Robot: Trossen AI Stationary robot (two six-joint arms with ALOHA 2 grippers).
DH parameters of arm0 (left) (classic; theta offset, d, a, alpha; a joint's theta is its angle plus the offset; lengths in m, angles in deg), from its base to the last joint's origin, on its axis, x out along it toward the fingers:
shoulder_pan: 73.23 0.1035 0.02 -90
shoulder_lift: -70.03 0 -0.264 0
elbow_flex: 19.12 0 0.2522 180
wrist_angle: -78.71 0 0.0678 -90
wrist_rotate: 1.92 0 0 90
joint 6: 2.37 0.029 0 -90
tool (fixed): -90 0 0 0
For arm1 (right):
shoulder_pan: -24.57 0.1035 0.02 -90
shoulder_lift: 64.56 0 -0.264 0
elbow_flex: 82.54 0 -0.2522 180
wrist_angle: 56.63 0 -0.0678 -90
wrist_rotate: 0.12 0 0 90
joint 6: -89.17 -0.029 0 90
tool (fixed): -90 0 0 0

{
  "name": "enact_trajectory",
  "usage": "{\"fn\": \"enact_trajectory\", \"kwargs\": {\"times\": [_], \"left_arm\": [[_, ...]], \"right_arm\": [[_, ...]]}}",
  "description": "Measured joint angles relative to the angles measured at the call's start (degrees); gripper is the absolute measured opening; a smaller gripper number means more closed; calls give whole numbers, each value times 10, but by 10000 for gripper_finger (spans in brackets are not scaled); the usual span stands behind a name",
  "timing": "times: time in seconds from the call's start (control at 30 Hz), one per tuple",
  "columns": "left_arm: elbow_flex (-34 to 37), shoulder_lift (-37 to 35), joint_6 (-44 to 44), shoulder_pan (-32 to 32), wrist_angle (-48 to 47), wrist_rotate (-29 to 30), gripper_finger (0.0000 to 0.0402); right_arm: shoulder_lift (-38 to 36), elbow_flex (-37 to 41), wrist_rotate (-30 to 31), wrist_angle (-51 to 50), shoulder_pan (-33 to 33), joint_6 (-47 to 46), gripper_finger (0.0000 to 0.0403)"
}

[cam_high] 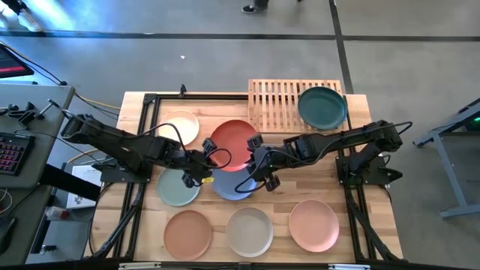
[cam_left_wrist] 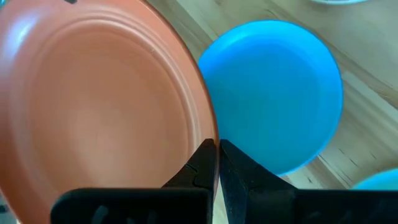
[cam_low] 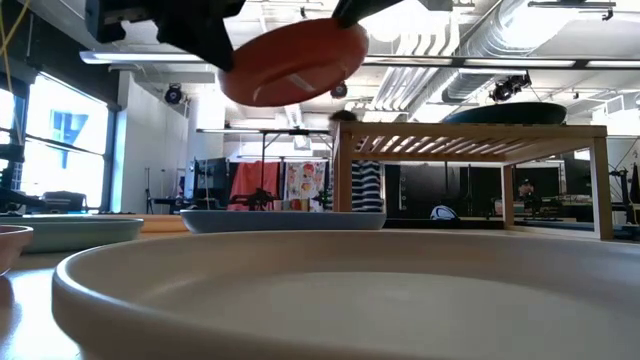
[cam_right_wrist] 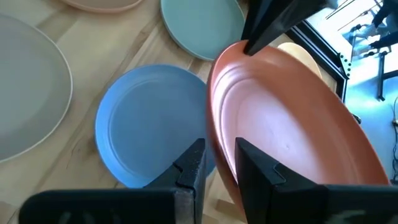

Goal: Place and stack plates onto a shelf
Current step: Stack the orange plate on top of the dark green plate on the shelf

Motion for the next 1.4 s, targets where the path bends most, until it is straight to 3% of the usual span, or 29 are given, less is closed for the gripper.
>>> {"fn": "enact_trajectory", "kwargs": {"times": [0.3, 1.13, 1.4], "left_arm": [[-27, 17, 3, 0, -48, 0, 1], [-44, 29, 25, 19, -23, -19, 1], [-44, 29, 15, 19, -20, -18, 1]], "right_arm": [[0, 0, 21, -16, 0, 0, 62], [0, 0, 23, -76, 0, -20, 61], [0, 0, 15, -86, 1, -17, 6]]}}
